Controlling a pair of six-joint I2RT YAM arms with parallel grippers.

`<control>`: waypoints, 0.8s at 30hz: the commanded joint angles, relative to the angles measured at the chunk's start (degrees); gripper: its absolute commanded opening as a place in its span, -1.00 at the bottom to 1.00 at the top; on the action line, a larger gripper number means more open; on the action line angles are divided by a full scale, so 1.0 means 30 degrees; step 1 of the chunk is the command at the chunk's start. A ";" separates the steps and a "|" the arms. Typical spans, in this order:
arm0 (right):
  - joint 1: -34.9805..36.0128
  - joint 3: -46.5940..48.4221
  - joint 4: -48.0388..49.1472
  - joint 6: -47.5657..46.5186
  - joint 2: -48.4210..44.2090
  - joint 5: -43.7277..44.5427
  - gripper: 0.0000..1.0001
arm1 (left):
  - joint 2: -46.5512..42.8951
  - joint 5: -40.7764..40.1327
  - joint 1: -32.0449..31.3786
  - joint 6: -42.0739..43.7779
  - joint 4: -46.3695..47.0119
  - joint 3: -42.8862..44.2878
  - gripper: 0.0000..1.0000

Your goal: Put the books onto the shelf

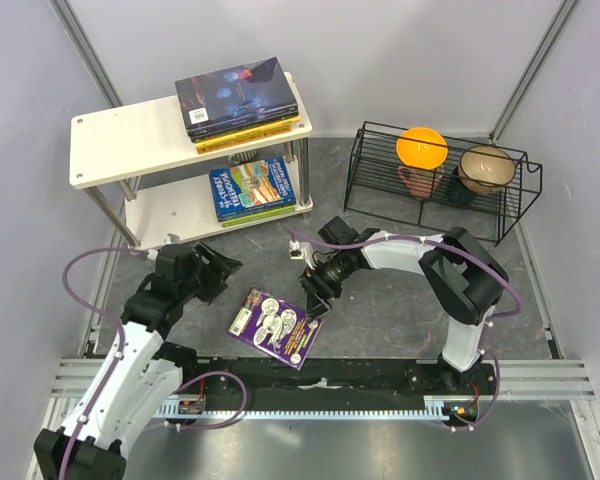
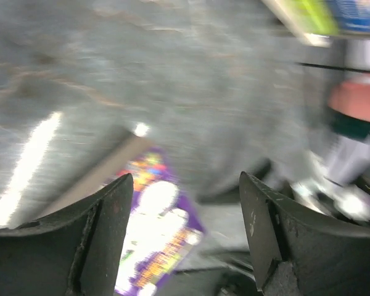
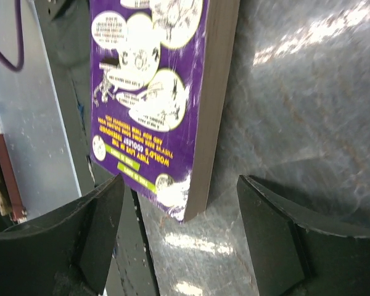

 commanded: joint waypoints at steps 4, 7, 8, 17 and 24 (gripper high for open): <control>0.0093 0.0680 0.3569 0.3555 0.0841 0.0368 0.62 | 0.0965 0.2441 -0.2784 -0.2109 -0.5022 0.0479 0.49; 0.0122 0.0562 0.4157 0.4176 0.0987 0.0517 0.62 | 0.2041 0.0302 -0.5568 -0.4540 -0.7749 0.1444 0.52; 0.0122 0.0592 0.4158 0.4236 0.1075 0.0517 0.62 | 0.2513 0.0090 -0.6764 -0.4865 -0.7934 0.1649 0.52; 0.0385 0.0475 0.4597 0.5084 0.1603 0.0429 0.62 | 0.6999 -0.0644 -1.0378 -0.7854 -0.5102 0.0953 0.54; 0.1381 0.0240 0.5036 0.5963 0.2159 0.0136 0.61 | 0.6240 -0.1844 -1.0379 -0.9174 0.0195 -0.1480 0.43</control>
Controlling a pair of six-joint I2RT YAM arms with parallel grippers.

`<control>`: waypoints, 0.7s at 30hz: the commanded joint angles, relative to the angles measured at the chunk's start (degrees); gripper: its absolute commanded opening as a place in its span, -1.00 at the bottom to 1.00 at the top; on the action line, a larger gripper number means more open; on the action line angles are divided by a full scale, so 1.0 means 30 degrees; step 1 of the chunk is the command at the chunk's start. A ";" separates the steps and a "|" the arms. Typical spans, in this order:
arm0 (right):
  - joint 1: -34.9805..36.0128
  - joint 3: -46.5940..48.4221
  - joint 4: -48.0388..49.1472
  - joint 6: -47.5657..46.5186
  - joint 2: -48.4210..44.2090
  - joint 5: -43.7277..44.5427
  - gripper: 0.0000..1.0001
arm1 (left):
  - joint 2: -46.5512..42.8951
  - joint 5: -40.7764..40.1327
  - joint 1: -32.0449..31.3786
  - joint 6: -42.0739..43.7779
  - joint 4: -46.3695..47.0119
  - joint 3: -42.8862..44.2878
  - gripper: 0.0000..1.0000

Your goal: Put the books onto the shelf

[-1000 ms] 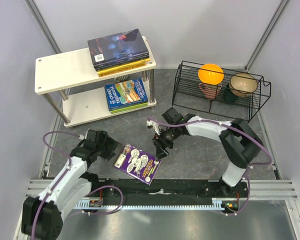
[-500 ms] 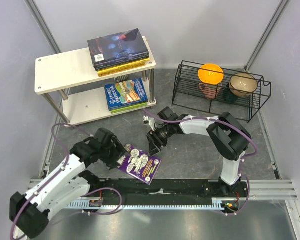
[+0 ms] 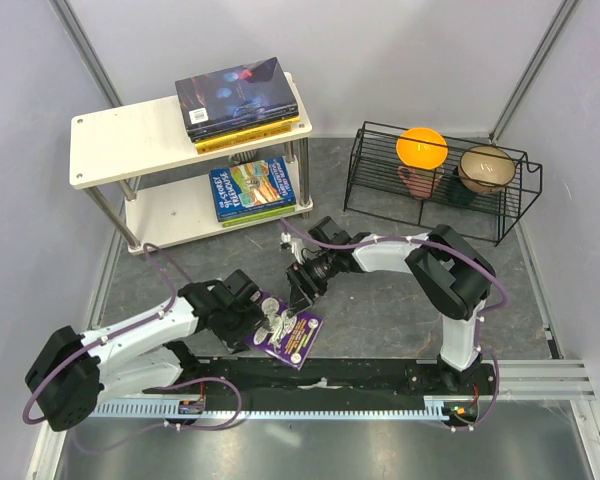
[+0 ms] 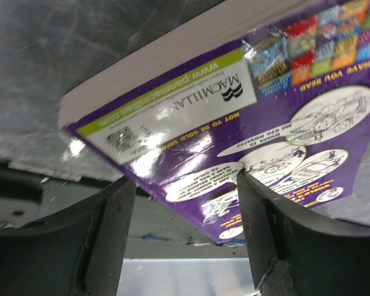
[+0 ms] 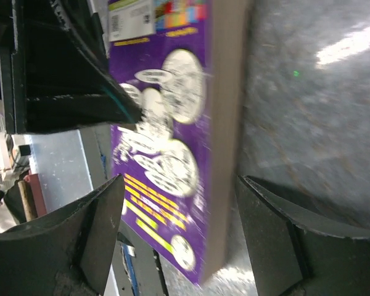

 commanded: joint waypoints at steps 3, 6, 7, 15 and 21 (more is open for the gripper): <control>0.0872 -0.0146 0.0200 0.0858 0.0973 0.0326 0.59 | -0.1348 -0.1401 -0.0099 -0.2314 0.6096 -0.2485 0.30; 0.0873 -0.0088 0.0199 0.1180 0.1149 -0.0025 0.45 | -0.1991 -0.1635 -0.0099 -0.2666 0.7448 -0.3190 0.21; 0.0873 -0.0029 0.0170 0.1211 0.1062 -0.0317 0.37 | -0.2168 -0.1695 -0.0099 -0.2637 0.7744 -0.3307 0.20; -0.0409 -0.0116 0.0141 0.0772 -0.1685 -0.0614 -1.00 | -0.3571 -0.1872 -0.0070 -0.0592 0.9942 -0.3602 0.19; -0.3750 0.0435 -0.3628 -0.2618 -0.4238 -0.1608 -1.00 | -0.7733 -0.0233 -0.0099 0.9624 1.2290 -0.2200 0.43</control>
